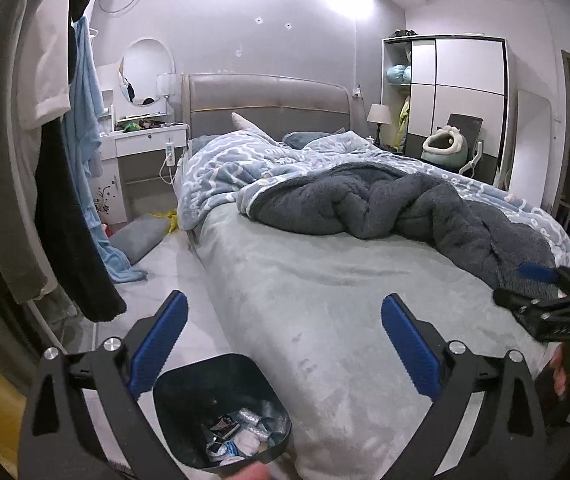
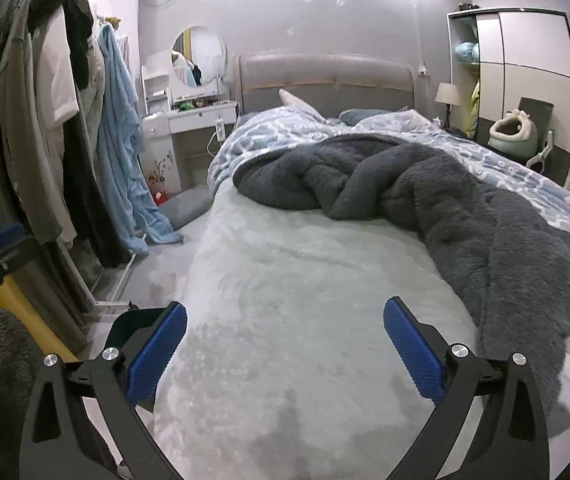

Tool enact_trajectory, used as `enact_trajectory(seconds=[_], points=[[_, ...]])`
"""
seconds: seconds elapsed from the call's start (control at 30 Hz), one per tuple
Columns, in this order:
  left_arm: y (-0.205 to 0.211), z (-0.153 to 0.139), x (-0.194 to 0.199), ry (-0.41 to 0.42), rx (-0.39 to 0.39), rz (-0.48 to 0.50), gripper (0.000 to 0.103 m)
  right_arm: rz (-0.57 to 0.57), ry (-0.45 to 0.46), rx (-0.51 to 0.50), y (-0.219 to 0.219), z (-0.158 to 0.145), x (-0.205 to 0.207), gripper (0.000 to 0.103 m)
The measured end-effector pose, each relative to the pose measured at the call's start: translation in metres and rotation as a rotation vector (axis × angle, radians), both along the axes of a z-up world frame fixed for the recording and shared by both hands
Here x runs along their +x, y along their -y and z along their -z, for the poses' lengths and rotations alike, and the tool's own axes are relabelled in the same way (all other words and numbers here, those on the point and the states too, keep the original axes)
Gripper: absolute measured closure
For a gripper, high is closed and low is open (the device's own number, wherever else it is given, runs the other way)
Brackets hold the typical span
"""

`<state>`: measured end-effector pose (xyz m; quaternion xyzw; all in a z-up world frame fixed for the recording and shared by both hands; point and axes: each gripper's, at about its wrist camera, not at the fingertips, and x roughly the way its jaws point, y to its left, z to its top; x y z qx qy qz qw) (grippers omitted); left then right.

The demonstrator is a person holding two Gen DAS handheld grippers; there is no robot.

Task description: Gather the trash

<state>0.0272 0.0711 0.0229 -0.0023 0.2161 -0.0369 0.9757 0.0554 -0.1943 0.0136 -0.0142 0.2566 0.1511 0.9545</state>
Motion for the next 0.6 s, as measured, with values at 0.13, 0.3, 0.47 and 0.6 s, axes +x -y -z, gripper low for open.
enact_trajectory(seconds=[0.13,0.3,0.47,0.6], points=[[0.004,0.002,-0.010,-0.001,0.007,-0.004,0.003,-0.029,0.046,-0.007,-0.001,-0.001,-0.019,0.004],[0.006,0.013,-0.016,-0.026,0.010,-0.019,0.003,-0.033,0.052,0.017,-0.001,0.008,-0.030,0.003],[0.011,0.018,-0.018,-0.026,0.042,-0.026,0.003,-0.036,0.023,0.004,-0.001,0.023,-0.025,0.003],[0.013,0.020,-0.018,-0.023,0.060,-0.034,0.003,-0.037,0.010,0.004,-0.002,0.026,-0.023,0.003]])
